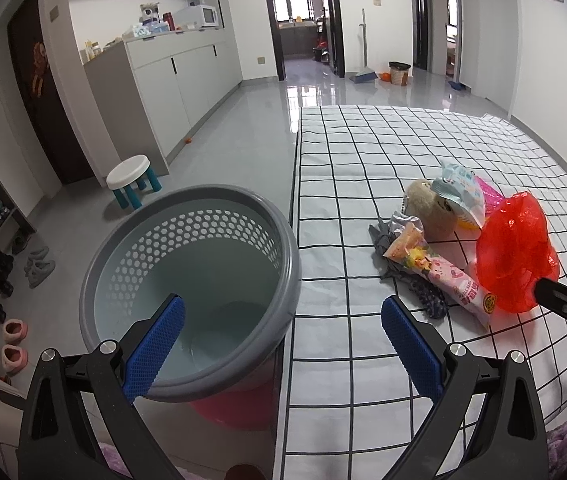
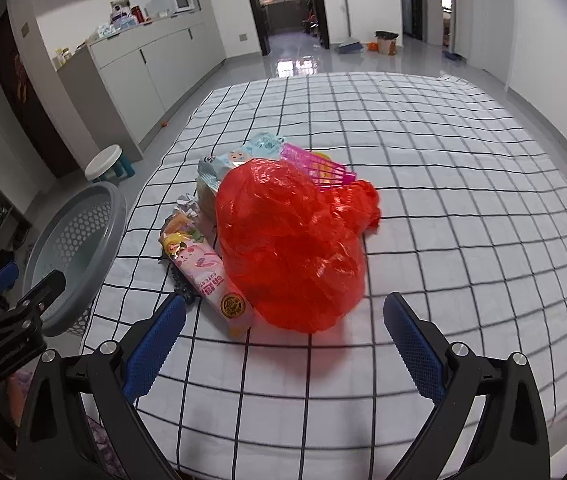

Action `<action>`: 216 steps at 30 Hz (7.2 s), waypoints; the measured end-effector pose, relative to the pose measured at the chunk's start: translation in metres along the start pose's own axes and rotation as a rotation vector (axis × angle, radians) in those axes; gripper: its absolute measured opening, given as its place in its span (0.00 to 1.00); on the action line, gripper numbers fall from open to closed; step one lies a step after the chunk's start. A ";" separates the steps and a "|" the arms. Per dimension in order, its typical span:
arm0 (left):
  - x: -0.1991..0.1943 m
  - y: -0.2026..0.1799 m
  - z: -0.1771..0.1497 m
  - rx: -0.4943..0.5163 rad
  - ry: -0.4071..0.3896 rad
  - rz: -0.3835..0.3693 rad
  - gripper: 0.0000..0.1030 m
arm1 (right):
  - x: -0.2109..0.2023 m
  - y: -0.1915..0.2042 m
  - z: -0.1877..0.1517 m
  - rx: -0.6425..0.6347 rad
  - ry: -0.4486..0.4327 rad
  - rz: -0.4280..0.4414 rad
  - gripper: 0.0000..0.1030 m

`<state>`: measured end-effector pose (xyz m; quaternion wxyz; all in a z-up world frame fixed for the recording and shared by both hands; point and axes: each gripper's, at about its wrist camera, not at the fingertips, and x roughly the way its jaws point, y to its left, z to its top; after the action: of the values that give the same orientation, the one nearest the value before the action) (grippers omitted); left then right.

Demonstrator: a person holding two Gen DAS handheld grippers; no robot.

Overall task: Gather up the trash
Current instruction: 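Reach the right tool to the red plastic bag and close on it, then lift the red bag with the right tool while the left tool approaches the pink wrapper, then close the left tool on the pink snack wrapper and lift it, then carry the wrapper and red bag over the grey basket with both tools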

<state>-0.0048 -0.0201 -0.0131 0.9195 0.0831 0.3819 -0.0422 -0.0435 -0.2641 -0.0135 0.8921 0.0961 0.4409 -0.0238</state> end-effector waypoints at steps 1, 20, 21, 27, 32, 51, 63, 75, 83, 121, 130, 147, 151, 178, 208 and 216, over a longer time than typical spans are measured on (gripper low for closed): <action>0.000 0.000 0.000 -0.002 -0.001 -0.001 0.94 | 0.005 0.001 0.003 -0.009 0.008 0.001 0.92; 0.014 -0.012 0.000 -0.017 0.028 0.004 0.94 | 0.067 -0.010 0.025 0.025 0.073 0.001 0.91; 0.014 -0.012 0.000 -0.019 0.028 0.000 0.94 | 0.067 -0.010 0.026 0.019 0.069 -0.005 0.91; 0.012 -0.011 0.000 -0.027 0.022 -0.015 0.94 | 0.068 -0.004 0.026 -0.013 0.069 -0.028 0.62; 0.008 -0.008 0.000 -0.035 0.010 -0.017 0.94 | 0.067 -0.002 0.025 -0.020 0.077 -0.014 0.37; -0.008 -0.044 -0.012 -0.032 0.037 -0.057 0.94 | 0.000 -0.044 0.005 0.089 -0.016 0.016 0.26; 0.018 -0.106 -0.004 -0.007 0.098 -0.114 0.94 | -0.028 -0.084 0.001 0.185 -0.058 0.012 0.26; 0.060 -0.141 -0.003 0.042 0.156 -0.066 0.94 | -0.037 -0.089 0.005 0.196 -0.062 0.084 0.26; 0.056 -0.110 -0.013 0.020 0.168 -0.002 0.94 | -0.038 -0.092 0.005 0.197 -0.062 0.099 0.27; 0.058 -0.110 -0.004 0.028 0.143 -0.027 0.28 | -0.029 -0.087 0.010 0.183 -0.043 0.128 0.27; 0.037 -0.100 -0.005 0.029 0.117 -0.054 0.20 | -0.030 -0.083 0.011 0.175 -0.043 0.135 0.27; -0.001 -0.035 0.004 -0.041 0.060 -0.004 0.20 | -0.024 -0.048 0.010 0.110 -0.025 0.135 0.27; -0.008 -0.009 0.007 -0.066 0.038 0.030 0.20 | -0.024 -0.035 0.012 0.091 -0.028 0.137 0.27; 0.005 0.156 0.026 -0.180 0.026 0.144 0.20 | 0.023 0.183 0.078 -0.196 0.038 0.349 0.27; 0.059 0.176 0.023 -0.215 0.163 0.108 0.28 | 0.094 0.242 0.082 -0.279 0.169 0.415 0.37; 0.059 0.179 0.021 -0.244 0.168 0.108 0.55 | 0.089 0.241 0.083 -0.278 0.146 0.426 0.58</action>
<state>0.0765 0.1513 -0.0192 0.8884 -0.0055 0.4548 0.0613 0.1062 -0.0401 0.0017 0.8474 0.0646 0.4730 0.2322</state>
